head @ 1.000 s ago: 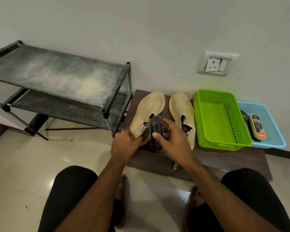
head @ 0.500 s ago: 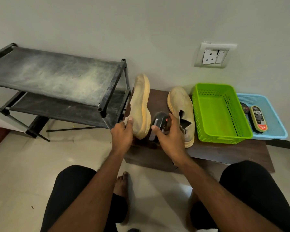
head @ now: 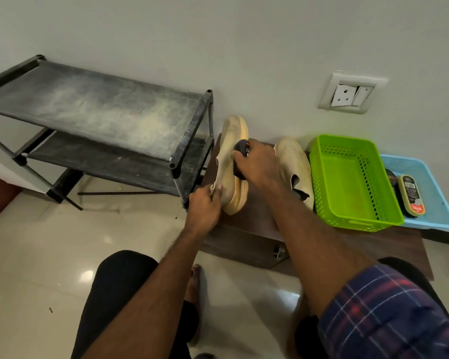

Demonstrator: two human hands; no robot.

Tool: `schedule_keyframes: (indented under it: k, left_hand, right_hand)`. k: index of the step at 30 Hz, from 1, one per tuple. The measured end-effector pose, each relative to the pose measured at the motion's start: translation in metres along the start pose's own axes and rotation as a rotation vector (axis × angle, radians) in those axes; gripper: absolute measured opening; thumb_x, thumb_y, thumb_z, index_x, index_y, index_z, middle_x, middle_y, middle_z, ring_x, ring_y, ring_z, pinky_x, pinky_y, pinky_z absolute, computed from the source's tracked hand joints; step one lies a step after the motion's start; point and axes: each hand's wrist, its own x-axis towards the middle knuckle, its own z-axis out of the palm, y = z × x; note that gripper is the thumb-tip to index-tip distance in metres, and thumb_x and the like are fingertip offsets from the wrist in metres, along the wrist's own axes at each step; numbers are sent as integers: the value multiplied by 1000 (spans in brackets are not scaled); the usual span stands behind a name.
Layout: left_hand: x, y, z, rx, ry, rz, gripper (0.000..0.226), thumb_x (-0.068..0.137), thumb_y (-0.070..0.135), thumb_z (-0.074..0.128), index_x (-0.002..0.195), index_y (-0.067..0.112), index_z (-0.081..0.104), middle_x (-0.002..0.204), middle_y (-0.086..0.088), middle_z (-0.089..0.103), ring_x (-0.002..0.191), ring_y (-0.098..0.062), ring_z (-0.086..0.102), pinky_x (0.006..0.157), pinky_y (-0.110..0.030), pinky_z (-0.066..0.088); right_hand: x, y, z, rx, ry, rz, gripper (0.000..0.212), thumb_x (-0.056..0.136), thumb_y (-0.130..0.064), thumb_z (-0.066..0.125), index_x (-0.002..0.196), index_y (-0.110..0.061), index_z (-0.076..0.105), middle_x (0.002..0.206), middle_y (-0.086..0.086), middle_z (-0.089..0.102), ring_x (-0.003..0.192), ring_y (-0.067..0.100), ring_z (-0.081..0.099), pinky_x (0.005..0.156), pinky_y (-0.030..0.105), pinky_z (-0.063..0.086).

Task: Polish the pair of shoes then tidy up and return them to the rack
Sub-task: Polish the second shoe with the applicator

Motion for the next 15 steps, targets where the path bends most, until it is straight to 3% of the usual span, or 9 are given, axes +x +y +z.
schedule_keyframes:
  k: [3, 6, 9, 15]
  left_hand:
    - [3, 4, 0, -156, -23, -152, 38, 102, 37, 48, 106, 5, 70, 88, -9, 69, 80, -23, 69, 73, -46, 61]
    - [7, 10, 0, -270, -99, -262, 41, 96, 44, 46, 101, 13, 71, 96, -10, 71, 86, -25, 70, 75, -47, 62]
    - [5, 15, 2, -278, -105, -295, 40, 100, 40, 43, 84, 17, 72, 90, -6, 73, 90, -22, 69, 78, -38, 55]
    - [-3, 13, 0, -328, -82, -341, 43, 90, 41, 49, 81, 4, 68, 83, -16, 69, 85, -33, 67, 75, -45, 54]
  right_hand:
    - [-15, -1, -10, 65, 42, -50, 63, 88, -57, 57, 139, -23, 45, 128, 11, 58, 114, 29, 58, 89, 38, 50]
    - [-72, 5, -9, 52, 136, -149, 66, 90, -54, 57, 146, -26, 36, 127, 8, 54, 109, 24, 58, 85, 34, 47]
    - [-125, 14, 12, -126, 96, -234, 72, 90, -46, 63, 149, -22, 30, 118, 12, 49, 94, 30, 59, 76, 38, 52]
    - [-152, 40, 29, -260, -40, -324, 74, 87, -41, 65, 150, -27, 27, 115, 10, 42, 83, 31, 54, 66, 39, 47]
